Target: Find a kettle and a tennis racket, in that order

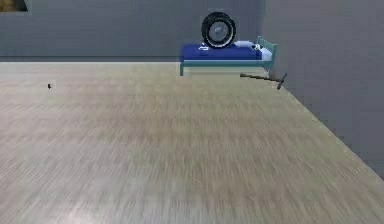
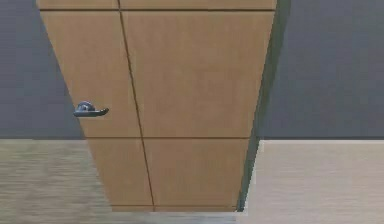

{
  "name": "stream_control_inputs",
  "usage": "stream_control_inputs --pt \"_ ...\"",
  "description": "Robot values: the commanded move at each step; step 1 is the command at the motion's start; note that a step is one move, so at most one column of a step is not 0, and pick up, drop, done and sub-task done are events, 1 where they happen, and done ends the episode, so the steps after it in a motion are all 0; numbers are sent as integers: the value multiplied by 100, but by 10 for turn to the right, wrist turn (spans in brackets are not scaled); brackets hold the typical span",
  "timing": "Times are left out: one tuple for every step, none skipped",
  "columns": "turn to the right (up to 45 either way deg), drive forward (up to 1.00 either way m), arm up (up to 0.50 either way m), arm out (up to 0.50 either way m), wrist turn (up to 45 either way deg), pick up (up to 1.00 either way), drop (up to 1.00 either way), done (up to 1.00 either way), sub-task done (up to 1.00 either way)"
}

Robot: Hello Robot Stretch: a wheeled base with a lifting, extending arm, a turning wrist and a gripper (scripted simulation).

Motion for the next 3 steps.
stream_control_inputs --pt "0 60 0 0 0 0 0 0 0" --pt "-30 0 0 0 0 0 0 0 0" --pt "0 100 0 0 0 0 0 0 0"
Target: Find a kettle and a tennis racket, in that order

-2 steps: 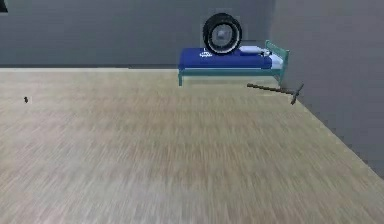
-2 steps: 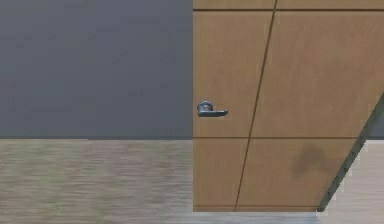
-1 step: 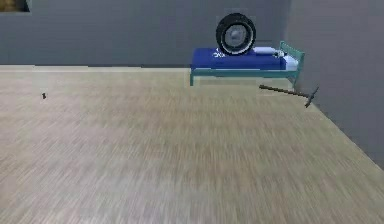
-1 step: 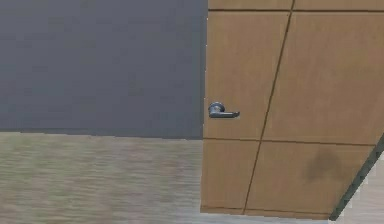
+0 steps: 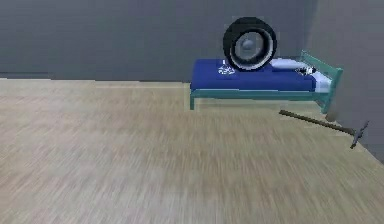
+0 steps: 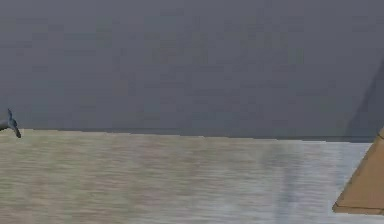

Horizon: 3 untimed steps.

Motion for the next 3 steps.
stream_control_inputs --pt "0 100 0 0 0 0 0 0 0" --pt "0 100 0 0 0 0 0 0 0" --pt "30 0 0 0 0 0 0 0 0"
